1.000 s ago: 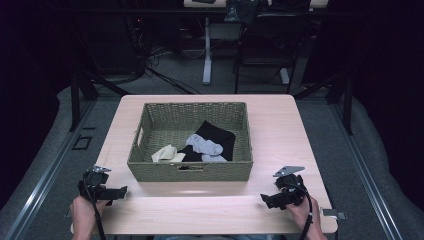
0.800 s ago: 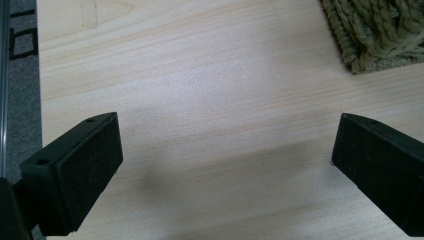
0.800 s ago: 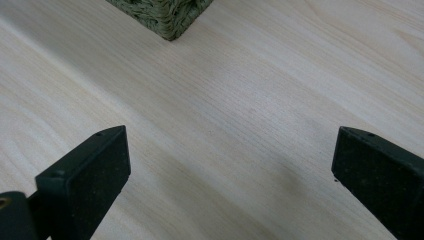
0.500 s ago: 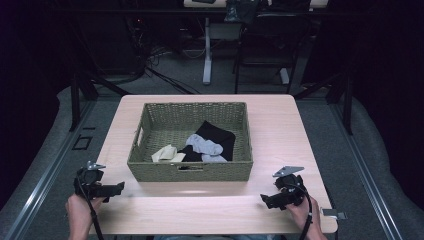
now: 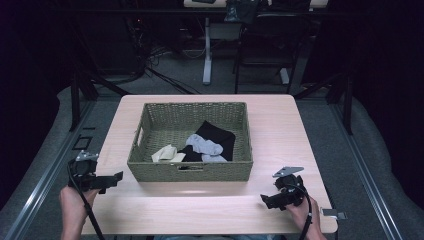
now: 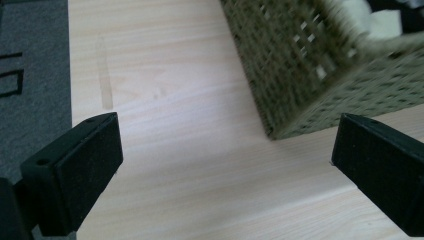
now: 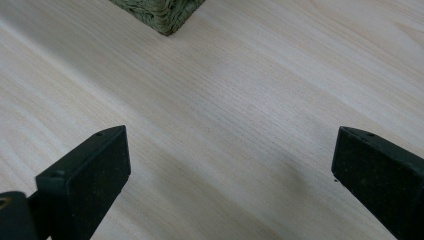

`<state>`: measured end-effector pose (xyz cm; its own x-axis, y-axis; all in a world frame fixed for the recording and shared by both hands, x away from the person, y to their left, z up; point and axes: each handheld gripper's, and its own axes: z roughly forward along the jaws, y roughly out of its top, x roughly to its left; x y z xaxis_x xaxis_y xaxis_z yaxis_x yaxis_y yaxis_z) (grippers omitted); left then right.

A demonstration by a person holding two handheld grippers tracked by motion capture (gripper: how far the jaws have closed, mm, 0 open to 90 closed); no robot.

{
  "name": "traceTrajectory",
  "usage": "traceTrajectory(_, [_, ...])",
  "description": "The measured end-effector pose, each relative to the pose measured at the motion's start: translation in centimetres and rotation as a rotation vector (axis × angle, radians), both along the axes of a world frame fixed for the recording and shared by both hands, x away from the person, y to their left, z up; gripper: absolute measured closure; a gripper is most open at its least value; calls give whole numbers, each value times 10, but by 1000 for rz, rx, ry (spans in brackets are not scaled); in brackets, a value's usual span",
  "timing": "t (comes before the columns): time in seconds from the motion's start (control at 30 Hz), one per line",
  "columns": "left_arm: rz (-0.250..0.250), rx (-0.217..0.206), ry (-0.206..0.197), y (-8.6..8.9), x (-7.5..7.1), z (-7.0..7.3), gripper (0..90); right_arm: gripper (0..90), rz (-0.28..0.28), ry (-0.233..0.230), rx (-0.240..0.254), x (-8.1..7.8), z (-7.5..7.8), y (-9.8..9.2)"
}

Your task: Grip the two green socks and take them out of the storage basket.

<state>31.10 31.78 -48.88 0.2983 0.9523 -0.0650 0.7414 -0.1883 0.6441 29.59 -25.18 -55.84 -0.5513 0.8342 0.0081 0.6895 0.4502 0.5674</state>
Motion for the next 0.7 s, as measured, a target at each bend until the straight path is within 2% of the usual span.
traceTrajectory(0.1, [-31, -17, -6, -5, 5, 12, 0, 17, 3, -1, -8, 0, 1, 0])
traceTrajectory(0.27, [-71, -16, -23, -14, 16, 31, 0, 18, 7, 1, -11, 0, 0, 0])
traceTrajectory(0.57, [-148, 24, -40, -42, 41, 57, 0, 19, 9, 3, -5, 0, 0, 0])
traceTrajectory(0.7, [-189, 37, -21, -58, 56, 61, 0, 19, 11, 4, -7, 0, 0, 0])
